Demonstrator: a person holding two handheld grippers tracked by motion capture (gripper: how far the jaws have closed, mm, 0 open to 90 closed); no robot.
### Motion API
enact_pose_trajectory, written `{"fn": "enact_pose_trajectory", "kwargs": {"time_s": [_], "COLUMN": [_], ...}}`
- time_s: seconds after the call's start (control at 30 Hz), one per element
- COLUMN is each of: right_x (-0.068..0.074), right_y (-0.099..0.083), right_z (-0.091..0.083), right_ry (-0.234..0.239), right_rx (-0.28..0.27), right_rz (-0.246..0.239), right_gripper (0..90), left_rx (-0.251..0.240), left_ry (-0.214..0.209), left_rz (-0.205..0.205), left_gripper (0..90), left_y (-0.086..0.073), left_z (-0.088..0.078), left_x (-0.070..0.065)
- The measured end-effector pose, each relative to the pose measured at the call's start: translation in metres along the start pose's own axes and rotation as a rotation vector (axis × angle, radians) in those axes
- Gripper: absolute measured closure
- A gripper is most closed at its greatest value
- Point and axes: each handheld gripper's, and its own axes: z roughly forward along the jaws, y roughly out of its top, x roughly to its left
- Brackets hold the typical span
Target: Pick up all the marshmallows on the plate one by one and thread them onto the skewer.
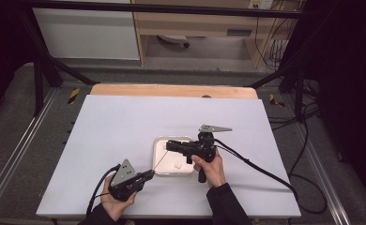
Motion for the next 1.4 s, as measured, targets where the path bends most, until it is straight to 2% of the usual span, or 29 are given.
{"fn": "enact_pose_trajectory", "kwargs": {"time_s": [0.6, 0.63, 0.7, 0.73, 0.8, 1.17, 1.27, 1.3, 1.33, 1.4], "right_x": [0.004, 0.004, 0.003, 0.003, 0.002, 0.005, 0.006, 0.007, 0.006, 0.005], "right_y": [-0.007, -0.008, -0.013, -0.017, -0.024, -0.027, -0.027, -0.027, -0.027, -0.034], "right_z": [0.002, 0.003, 0.007, 0.011, 0.015, 0.015, 0.013, 0.013, 0.014, 0.017], "right_ry": [-0.011, -0.015, -0.002, 0.006, 0.023, -0.017, -0.02, -0.02, -0.01, -0.012], "right_rx": [-0.005, -0.002, 0.037, 0.055, 0.051, 0.043, 0.047, 0.048, 0.069, 0.086], "right_rz": [-0.034, -0.035, -0.028, -0.026, -0.022, -0.048, -0.051, -0.054, -0.047, -0.05], "right_gripper": [80.0, 80.0, 79.8, 79.7, 79.5, 78.5, 78.5, 78.4, 78.4, 78.5], "left_rx": [0.001, -0.007, -0.032, -0.028, -0.019, -0.002, -0.009, -0.031, -0.041, -0.026], "left_ry": [0.002, -0.004, -0.013, -0.005, 0.006, 0.02, 0.012, 0.003, 0.002, 0.025], "left_rz": [-0.005, -0.009, -0.01, -0.005, -0.006, -0.017, -0.021, -0.022, -0.025, -0.013], "left_gripper": [88.7, 88.7, 88.7, 88.8, 88.7, 88.6, 88.6, 88.6, 88.6, 88.6], "left_y": [0.0, 0.0, 0.005, 0.007, 0.007, 0.006, 0.007, 0.008, 0.01, 0.013], "left_z": [0.002, 0.002, 0.002, 0.002, 0.005, 0.018, 0.02, 0.02, 0.02, 0.021], "left_x": [-0.001, -0.002, -0.003, -0.003, -0.004, -0.006, -0.006, -0.006, -0.007, -0.009]}}
